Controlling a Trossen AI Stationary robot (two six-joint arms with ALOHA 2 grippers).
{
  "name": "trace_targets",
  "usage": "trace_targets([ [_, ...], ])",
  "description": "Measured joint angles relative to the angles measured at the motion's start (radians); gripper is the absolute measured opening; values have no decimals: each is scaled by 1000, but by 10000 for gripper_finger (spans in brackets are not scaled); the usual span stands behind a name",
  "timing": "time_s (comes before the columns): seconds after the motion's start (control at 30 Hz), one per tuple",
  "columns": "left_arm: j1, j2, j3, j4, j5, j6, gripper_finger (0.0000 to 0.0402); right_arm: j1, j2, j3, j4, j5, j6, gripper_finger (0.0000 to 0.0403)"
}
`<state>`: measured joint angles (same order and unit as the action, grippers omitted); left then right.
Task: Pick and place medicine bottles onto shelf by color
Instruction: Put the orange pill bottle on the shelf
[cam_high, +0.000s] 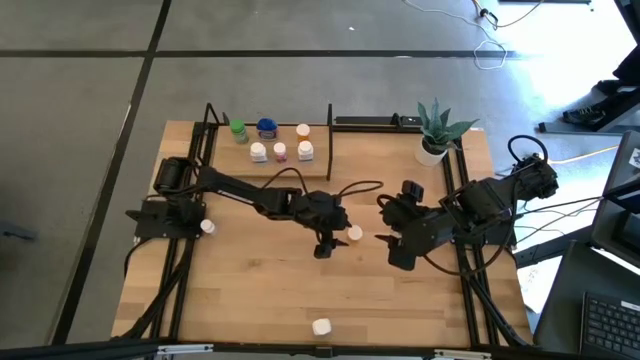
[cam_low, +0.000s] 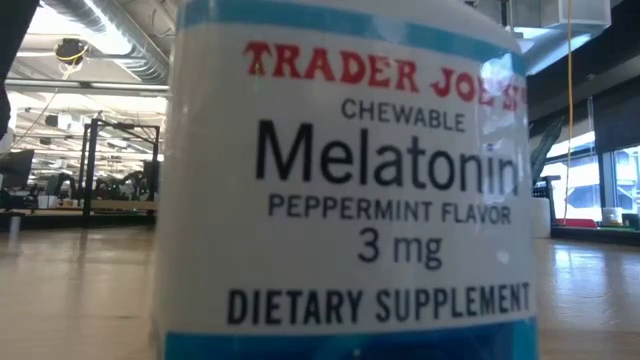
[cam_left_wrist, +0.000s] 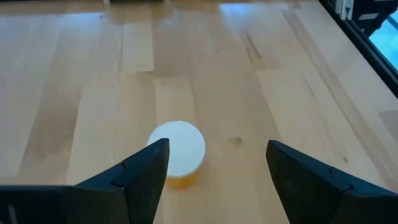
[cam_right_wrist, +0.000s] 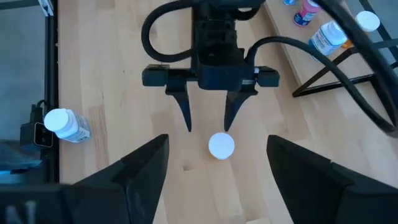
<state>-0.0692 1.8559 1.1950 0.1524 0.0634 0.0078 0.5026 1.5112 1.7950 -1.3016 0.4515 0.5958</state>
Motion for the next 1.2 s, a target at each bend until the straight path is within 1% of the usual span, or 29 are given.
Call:
trace_targets([
  [0.3, -1, 0, 0, 1, 3, -36, 263, 0, 0, 0, 23, 0, 1, 272],
  [0.43, 8, 0, 0, 34, 11, -133, 263, 0, 0, 0, 27, 0, 2, 272],
  [0.5, 13, 0, 0, 45, 6, -157, 263, 0, 0, 0, 27, 0, 0, 272],
  [0.73, 31, 0, 0, 39, 1, -159, 263, 0, 0, 0, 27, 0, 3, 272],
  [0.93, 31, 0, 0, 21, 43, -164, 264, 0, 0, 0, 27, 0, 2, 272],
  [1.03, 36, 0, 0, 9, 45, -167, 277, 0, 0, 0, 27, 0, 2, 272],
  [1.2, 48, 11, 0, 19, 30, -184, 329, 0, 0, 0, 27, 0, 1, 272],
])
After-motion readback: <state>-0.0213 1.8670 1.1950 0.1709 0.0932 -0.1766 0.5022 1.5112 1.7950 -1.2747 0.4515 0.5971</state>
